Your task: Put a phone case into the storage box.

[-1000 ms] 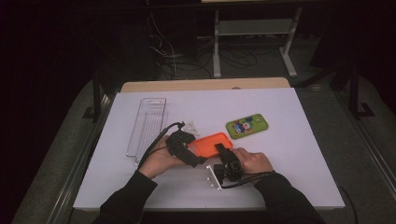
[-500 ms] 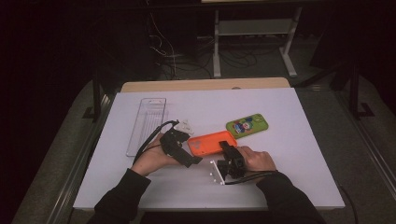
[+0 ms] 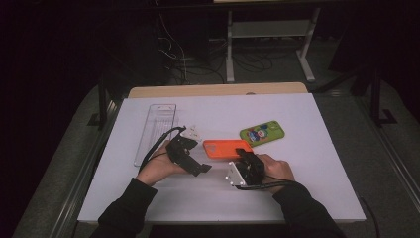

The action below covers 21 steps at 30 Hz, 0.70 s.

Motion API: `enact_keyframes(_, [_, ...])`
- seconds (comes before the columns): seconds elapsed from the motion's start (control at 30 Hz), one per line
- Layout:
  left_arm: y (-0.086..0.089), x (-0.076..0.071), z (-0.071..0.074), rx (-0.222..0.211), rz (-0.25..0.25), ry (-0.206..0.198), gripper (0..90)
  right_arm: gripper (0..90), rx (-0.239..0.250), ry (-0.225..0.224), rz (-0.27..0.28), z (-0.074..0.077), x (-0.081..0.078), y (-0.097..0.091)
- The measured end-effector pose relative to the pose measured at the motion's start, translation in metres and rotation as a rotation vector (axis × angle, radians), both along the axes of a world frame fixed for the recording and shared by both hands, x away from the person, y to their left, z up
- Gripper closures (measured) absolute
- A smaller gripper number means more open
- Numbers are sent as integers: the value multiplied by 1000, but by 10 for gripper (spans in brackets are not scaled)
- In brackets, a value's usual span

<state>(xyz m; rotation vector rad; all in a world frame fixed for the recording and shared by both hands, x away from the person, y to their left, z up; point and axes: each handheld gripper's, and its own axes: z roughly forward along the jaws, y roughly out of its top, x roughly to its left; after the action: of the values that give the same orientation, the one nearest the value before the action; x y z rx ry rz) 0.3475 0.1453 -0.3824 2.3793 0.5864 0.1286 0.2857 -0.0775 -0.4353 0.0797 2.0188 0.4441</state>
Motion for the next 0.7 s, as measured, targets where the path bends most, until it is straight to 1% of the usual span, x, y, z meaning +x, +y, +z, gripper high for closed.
enact_keyframes(0.03, [-1,0,-1,-12,7,-3,0,776,20,19,-6,1,1,-1])
enact_keyframes(0.1, [-1,0,-1,-9,10,-1,0,776,48,46,-14,3,3,-3])
enact_keyframes(0.13, [-1,-1,-1,-11,18,7,0,776,45,48,-6,4,5,-5])
enact_keyframes(0.17, [-1,-1,-1,-10,16,5,0,776,67,70,-15,5,6,-6])
enact_keyframes(0.2, [-1,-1,-2,-22,26,6,0,776,92,89,-27,6,7,-7])
enact_keyframes(0.23, [0,0,-1,-10,18,1,0,777,124,115,-39,6,8,-8])
enact_keyframes(0.27, [0,0,-1,-16,25,1,0,776,142,129,-49,6,8,-8])
enact_keyframes(0.3, [0,-1,-1,-18,24,3,0,776,141,136,-47,7,9,-10])
enact_keyframes(0.33, [0,0,-1,-14,17,-5,0,776,165,158,-56,7,10,-10])
enact_keyframes(0.37, [0,0,-1,-19,25,-11,0,776,190,181,-64,7,10,-11])
enact_keyframes(0.4, [1,1,-1,-15,22,-11,0,777,232,202,-80,7,10,-10])
enact_keyframes(0.43, [2,2,0,3,8,-14,0,776,245,214,-83,8,11,-11])
enact_keyframes(0.47, [2,2,0,4,9,-15,0,777,278,242,-90,8,11,-11])
enact_keyframes(0.53, [3,3,0,11,5,-14,0,777,307,288,-94,11,14,-13])
enact_keyframes(0.57, [2,2,-1,-6,17,-10,0,777,323,302,-103,12,14,-14])
enact_keyframes(0.67, [3,2,-1,-9,24,-11,0,777,404,362,-121,15,17,-16])
enact_keyframes(0.7, [3,2,0,-11,25,-10,0,777,417,371,-118,16,18,-18])
